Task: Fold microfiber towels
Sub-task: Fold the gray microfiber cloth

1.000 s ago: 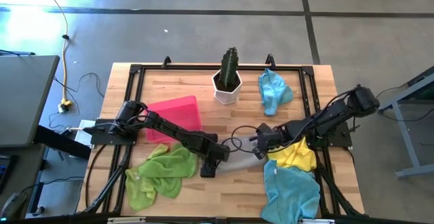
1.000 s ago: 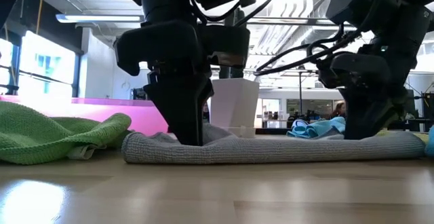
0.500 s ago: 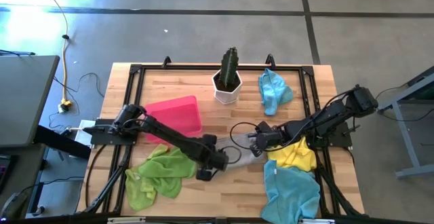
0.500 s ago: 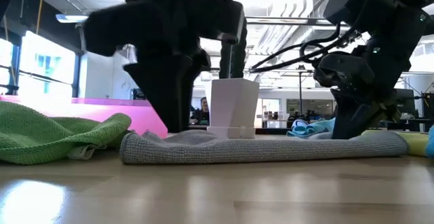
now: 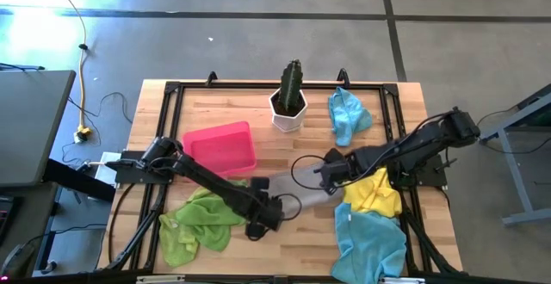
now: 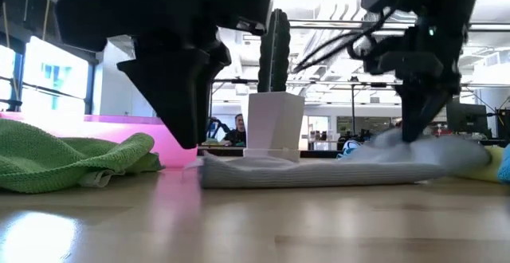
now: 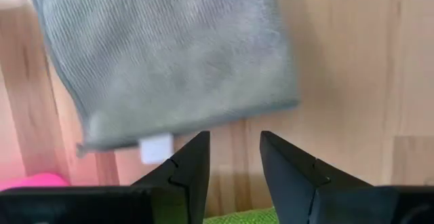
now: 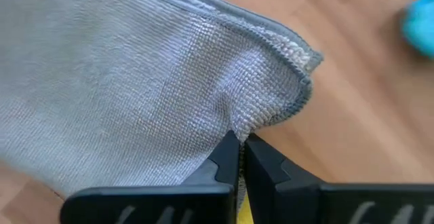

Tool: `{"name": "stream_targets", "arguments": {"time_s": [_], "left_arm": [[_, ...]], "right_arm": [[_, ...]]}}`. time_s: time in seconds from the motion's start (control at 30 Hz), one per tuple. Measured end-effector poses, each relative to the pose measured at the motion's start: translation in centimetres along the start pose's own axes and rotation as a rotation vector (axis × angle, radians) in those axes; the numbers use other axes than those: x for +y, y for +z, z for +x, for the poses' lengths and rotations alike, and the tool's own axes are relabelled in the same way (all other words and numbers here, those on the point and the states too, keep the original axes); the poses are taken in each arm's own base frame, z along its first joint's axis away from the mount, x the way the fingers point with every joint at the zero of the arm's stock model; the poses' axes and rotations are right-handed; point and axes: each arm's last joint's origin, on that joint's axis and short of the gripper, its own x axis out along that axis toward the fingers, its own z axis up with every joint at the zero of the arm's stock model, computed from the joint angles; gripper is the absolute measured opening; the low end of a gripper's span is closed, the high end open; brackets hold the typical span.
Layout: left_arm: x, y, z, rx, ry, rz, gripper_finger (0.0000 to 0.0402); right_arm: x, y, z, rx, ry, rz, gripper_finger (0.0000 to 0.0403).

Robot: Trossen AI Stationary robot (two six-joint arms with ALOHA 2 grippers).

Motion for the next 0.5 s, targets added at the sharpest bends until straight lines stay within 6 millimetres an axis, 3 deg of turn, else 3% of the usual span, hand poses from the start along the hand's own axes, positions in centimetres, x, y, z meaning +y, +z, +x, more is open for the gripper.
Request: {"name": "stream_targets", "arguments": {"time_s": [0.3,0.5], "left_arm": [[-0.9,-0.7,-0.3,0.034,0.006,0.016,0.0122],[-1.6,-2.3,-0.8,0.138,0.052,0.079,0.0122]], "right_arm": [[1.3,2.1,-4.3,0.008,0.001,0.005,0.0000],[3.4,3.4,-4.6,0.015,0.039,0.002,0.0000]]}}
